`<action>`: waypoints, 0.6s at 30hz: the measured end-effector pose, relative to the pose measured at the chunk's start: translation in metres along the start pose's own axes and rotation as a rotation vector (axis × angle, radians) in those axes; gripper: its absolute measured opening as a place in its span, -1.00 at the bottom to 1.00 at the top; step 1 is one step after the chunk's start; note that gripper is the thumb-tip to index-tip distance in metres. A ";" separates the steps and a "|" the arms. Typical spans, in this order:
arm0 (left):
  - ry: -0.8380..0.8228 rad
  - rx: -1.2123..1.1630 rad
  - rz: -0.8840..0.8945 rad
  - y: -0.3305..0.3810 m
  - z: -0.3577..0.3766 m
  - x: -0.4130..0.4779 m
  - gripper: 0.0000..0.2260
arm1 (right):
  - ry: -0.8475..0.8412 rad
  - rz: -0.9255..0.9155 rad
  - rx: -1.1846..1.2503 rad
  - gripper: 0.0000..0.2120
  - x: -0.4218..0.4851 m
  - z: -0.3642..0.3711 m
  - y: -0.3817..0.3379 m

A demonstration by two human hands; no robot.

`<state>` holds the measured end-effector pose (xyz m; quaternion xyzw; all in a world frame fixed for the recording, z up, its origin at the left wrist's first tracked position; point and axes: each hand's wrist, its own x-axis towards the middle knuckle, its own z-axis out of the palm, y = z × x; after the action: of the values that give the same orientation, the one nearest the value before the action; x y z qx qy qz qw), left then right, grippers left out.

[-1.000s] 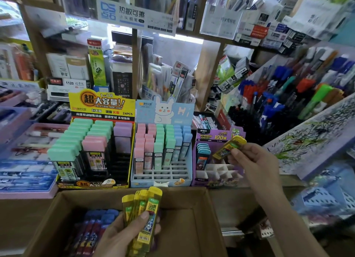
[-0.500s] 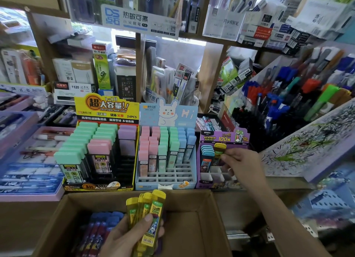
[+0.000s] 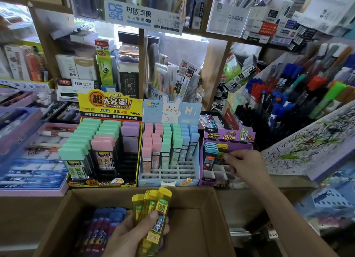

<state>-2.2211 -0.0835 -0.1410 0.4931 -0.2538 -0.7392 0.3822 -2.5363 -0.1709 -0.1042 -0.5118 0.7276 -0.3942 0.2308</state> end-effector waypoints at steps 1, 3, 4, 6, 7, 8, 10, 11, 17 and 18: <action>-0.004 -0.004 -0.004 0.000 0.000 0.000 -0.69 | -0.007 0.004 0.005 -0.73 0.001 0.000 0.000; -0.015 -0.004 -0.006 -0.001 0.001 0.001 -0.71 | -0.016 0.010 0.010 -0.73 0.002 -0.001 -0.001; -0.019 -0.004 -0.006 -0.001 0.002 0.001 -0.71 | -0.018 0.011 0.009 -0.73 0.003 0.000 -0.001; -0.017 -0.003 -0.009 -0.002 0.003 0.001 -0.71 | -0.021 0.011 0.002 -0.72 0.004 0.000 -0.001; -0.015 -0.002 -0.009 -0.003 0.003 0.001 -0.71 | -0.023 0.009 -0.002 -0.73 0.004 0.000 -0.002; -0.014 0.001 -0.009 -0.003 0.003 0.001 -0.72 | -0.026 0.007 -0.008 -0.72 0.004 0.000 -0.002; -0.011 0.002 -0.010 -0.003 0.004 0.000 -0.73 | -0.026 0.002 -0.017 -0.72 0.003 0.001 -0.003; -0.013 0.003 -0.008 -0.003 0.004 0.000 -0.73 | -0.021 0.002 -0.009 -0.72 0.001 0.000 -0.003; -0.037 0.013 -0.022 0.000 0.002 -0.002 -0.72 | 0.118 -0.035 0.038 -0.87 -0.019 -0.003 -0.010; -0.044 0.015 -0.027 0.001 0.001 -0.002 -0.71 | 0.132 -0.052 0.046 -0.86 -0.025 -0.003 -0.012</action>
<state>-2.2216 -0.0827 -0.1389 0.4830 -0.2610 -0.7531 0.3626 -2.5224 -0.1486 -0.0940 -0.4982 0.7183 -0.4496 0.1836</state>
